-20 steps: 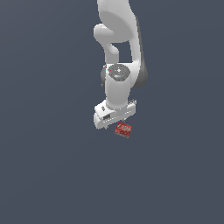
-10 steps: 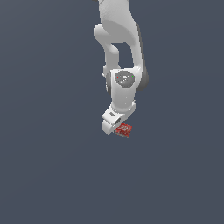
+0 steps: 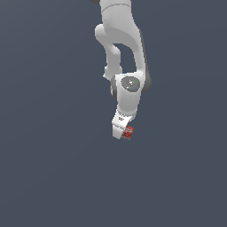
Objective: Pick up the object and move it to a goal position.
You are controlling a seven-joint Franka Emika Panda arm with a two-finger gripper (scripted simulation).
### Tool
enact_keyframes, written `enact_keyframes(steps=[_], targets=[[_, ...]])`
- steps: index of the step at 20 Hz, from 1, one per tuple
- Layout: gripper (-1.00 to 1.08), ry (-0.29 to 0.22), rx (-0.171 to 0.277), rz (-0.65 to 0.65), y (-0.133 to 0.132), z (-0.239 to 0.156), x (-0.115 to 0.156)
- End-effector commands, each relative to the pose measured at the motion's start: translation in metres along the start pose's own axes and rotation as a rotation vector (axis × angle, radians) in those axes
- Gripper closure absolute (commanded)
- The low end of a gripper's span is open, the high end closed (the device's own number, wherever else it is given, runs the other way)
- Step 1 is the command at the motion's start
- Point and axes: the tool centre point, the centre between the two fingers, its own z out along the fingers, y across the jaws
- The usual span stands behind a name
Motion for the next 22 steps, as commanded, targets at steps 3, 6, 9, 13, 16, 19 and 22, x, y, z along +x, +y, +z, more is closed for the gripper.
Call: enact_keyframes(steps=[3,6,9,13,16,19,22], targets=[[-0.92,0.003,0.003,-0.074,-0.006,0.006,0.003],[-0.92,0.004,0.004,-0.102,-0.008,0.008,0.005],[-0.92,0.004,0.004,-0.115,-0.009,0.009,0.005],[-0.92,0.004,0.004,-0.110,-0.008,0.010,0.005],[-0.92,0.004,0.004,-0.111,-0.009,0.017,0.005],[-0.92,0.004,0.004,-0.113,-0.009,0.030,0.005],[-0.92,0.004,0.004,-0.114,-0.010,0.045,0.005]])
